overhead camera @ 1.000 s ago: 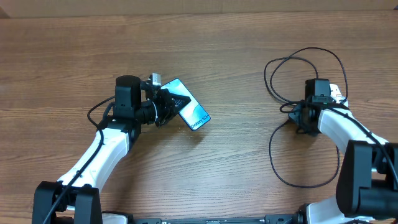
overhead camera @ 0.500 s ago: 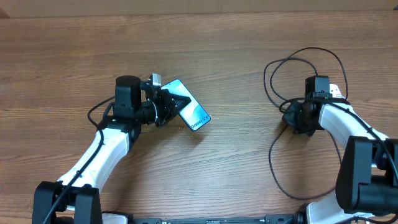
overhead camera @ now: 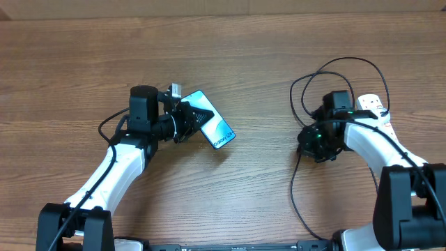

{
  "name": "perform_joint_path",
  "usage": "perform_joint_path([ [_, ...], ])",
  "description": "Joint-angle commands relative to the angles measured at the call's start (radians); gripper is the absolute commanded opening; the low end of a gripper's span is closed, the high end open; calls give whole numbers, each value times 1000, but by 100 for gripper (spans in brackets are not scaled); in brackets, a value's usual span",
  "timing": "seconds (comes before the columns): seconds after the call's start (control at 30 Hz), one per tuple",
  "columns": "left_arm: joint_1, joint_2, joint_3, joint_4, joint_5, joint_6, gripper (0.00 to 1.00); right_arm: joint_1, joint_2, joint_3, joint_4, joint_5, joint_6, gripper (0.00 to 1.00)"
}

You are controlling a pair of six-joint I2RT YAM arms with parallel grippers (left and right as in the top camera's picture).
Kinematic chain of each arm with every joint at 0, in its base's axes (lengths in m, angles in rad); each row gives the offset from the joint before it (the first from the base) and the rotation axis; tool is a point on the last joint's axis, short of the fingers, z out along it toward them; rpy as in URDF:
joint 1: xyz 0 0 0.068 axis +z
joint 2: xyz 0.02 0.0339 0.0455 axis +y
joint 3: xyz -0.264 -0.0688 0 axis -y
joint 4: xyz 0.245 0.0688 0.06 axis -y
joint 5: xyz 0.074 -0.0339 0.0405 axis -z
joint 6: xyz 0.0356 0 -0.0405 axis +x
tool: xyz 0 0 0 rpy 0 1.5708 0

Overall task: Plug charger to phone and switch on socket
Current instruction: 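Grasp the black cable near its USB-C plug with the right gripper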

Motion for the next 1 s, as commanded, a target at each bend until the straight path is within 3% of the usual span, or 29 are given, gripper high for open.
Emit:
perform_joint_path([
  [0.0, 6, 2, 32, 8, 43, 27, 4, 34, -27, 14, 15, 34, -54, 4],
  [0.13, 6, 2, 32, 8, 40, 28, 4, 91, -27, 11, 10, -49, -133, 6],
  [0.3, 6, 2, 32, 8, 40, 41, 5, 174, -27, 7, 35, -28, -197, 33],
  [0.37, 6, 2, 32, 8, 40, 41, 5, 195, -27, 7, 45, 39, -196, 58],
  [0.5, 6, 2, 32, 8, 43, 41, 5, 208, -27, 7, 75, 117, -162, 64],
  [0.63, 6, 2, 32, 8, 43, 41, 6, 210, -27, 7, 124, 106, -152, 76],
  [0.8, 6, 2, 32, 8, 43, 41, 6, 210, -27, 7, 186, -37, -151, 100],
  [0.9, 6, 2, 32, 8, 43, 41, 6, 209, -27, 7, 219, -153, -150, 100],
  [0.97, 6, 2, 32, 8, 45, 41, 6, 203, -27, 7, 224, -124, -65, 100],
])
